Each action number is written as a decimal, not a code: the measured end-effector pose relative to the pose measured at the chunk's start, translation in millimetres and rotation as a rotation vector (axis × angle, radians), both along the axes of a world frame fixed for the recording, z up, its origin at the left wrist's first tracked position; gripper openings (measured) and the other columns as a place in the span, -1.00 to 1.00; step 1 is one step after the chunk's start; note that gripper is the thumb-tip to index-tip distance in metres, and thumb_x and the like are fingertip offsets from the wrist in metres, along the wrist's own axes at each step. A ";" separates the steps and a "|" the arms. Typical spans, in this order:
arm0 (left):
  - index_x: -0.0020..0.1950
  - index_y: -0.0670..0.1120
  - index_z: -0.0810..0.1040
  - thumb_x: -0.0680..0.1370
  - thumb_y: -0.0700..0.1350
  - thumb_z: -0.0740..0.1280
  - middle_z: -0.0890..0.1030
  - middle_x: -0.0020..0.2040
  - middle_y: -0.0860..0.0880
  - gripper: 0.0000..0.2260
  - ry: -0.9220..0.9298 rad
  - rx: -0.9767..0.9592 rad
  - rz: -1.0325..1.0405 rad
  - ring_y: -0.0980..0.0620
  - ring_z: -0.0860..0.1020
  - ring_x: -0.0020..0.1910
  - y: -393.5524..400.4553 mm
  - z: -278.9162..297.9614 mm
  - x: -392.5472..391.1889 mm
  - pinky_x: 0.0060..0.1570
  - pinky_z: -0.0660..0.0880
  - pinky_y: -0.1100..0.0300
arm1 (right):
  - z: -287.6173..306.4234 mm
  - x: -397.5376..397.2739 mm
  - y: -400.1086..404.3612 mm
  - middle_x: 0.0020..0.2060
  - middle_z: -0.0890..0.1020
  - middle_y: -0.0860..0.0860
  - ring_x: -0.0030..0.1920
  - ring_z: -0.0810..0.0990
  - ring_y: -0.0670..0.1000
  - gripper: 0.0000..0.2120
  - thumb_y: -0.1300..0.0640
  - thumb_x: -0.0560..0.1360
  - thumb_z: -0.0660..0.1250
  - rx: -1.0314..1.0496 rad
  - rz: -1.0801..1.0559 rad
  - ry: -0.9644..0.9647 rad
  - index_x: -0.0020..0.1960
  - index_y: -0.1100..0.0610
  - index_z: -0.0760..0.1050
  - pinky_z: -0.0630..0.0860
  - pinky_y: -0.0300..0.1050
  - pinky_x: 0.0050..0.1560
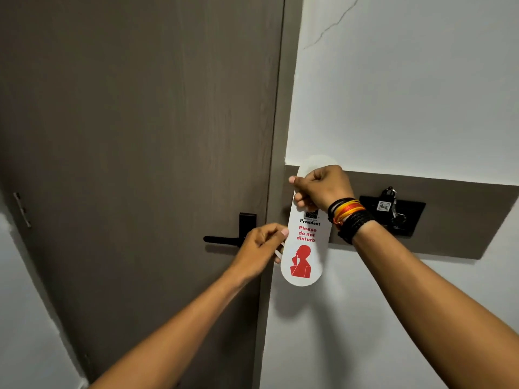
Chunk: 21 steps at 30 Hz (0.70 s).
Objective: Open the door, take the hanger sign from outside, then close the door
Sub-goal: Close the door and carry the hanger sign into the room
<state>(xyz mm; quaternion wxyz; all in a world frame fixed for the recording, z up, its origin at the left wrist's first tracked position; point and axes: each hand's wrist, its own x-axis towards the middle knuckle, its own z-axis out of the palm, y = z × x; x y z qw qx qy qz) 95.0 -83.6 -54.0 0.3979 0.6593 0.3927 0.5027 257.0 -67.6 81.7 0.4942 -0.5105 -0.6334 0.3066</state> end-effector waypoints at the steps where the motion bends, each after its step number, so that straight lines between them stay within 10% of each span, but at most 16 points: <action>1: 0.08 -0.10 0.68 0.71 0.01 0.29 0.79 -0.05 0.02 -0.76 0.011 -0.004 -0.011 0.04 0.74 -0.12 0.9 -3.3 2.7 -0.20 0.64 0.25 | -1.3 4.0 -4.8 -0.24 0.74 0.36 -0.45 0.65 0.08 -0.59 0.13 0.60 0.52 -0.008 -0.002 0.014 -0.06 0.53 0.60 0.62 -0.17 -0.46; 21: 0.05 -0.04 0.66 0.66 0.06 0.35 0.79 0.04 0.04 -0.81 0.003 -0.192 -0.070 0.07 0.78 -0.09 -23.3 -65.2 282.6 -0.06 0.74 0.10 | -170.3 342.1 -106.3 0.02 0.80 0.18 -0.18 0.76 0.05 -0.78 0.13 0.71 0.34 -0.354 -0.164 0.410 0.15 0.21 0.73 0.70 -0.06 -0.29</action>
